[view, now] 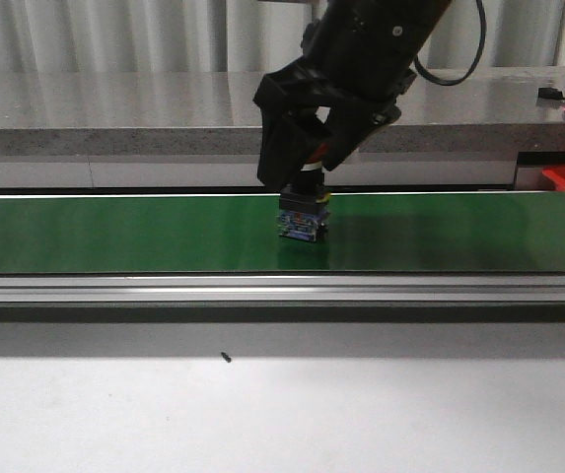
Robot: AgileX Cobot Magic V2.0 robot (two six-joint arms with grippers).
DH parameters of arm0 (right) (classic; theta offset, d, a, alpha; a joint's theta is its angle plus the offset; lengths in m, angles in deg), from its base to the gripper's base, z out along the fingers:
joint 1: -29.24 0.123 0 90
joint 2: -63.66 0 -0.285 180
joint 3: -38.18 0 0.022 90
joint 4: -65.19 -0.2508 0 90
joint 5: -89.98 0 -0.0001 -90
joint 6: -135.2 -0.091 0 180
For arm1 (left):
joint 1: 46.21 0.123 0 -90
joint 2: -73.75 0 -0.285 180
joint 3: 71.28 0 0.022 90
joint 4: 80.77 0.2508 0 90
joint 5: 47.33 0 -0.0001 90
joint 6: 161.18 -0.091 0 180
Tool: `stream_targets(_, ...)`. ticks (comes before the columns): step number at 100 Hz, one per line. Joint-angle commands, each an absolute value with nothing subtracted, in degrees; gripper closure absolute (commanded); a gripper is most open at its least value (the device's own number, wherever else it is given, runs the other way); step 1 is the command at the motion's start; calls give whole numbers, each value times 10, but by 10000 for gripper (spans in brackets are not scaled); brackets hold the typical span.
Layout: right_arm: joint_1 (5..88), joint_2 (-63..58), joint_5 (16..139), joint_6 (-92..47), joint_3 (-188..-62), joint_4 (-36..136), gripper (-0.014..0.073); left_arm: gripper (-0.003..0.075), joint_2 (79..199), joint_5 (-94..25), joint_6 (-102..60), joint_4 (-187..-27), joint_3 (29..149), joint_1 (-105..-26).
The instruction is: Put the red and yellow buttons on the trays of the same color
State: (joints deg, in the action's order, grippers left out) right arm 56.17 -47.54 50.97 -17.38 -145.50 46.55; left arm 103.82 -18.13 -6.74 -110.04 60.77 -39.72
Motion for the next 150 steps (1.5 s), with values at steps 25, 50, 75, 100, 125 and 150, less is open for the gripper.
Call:
stream_targets(25, 561, -450, 519, -170, -1475, 454, 399, 741, 1042, -222, -66, -1112, 622, -401)
stream_targets(50, 512, -407, 507, -190, -1475, 454, 399, 741, 1042, -222, -66, -1112, 622, -401)
stream_targets(75, 356, -352, 466, -195, -1475, 453, 399, 741, 1042, -222, -66, -1112, 622, -401)
stream_targets(100, 199, -347, 481, -195, -1481, 431, 399, 741, 1042, -222, -66, -1112, 622, -401)
stream_targets(125, 96, -370, 521, -195, -1500, 427, 399, 741, 1042, -222, -66, -1112, 622, -401)
stream_targets(150, 72, -462, 488, -195, -1614, 427, 399, 741, 1042, -222, -66, -1112, 622, -401)
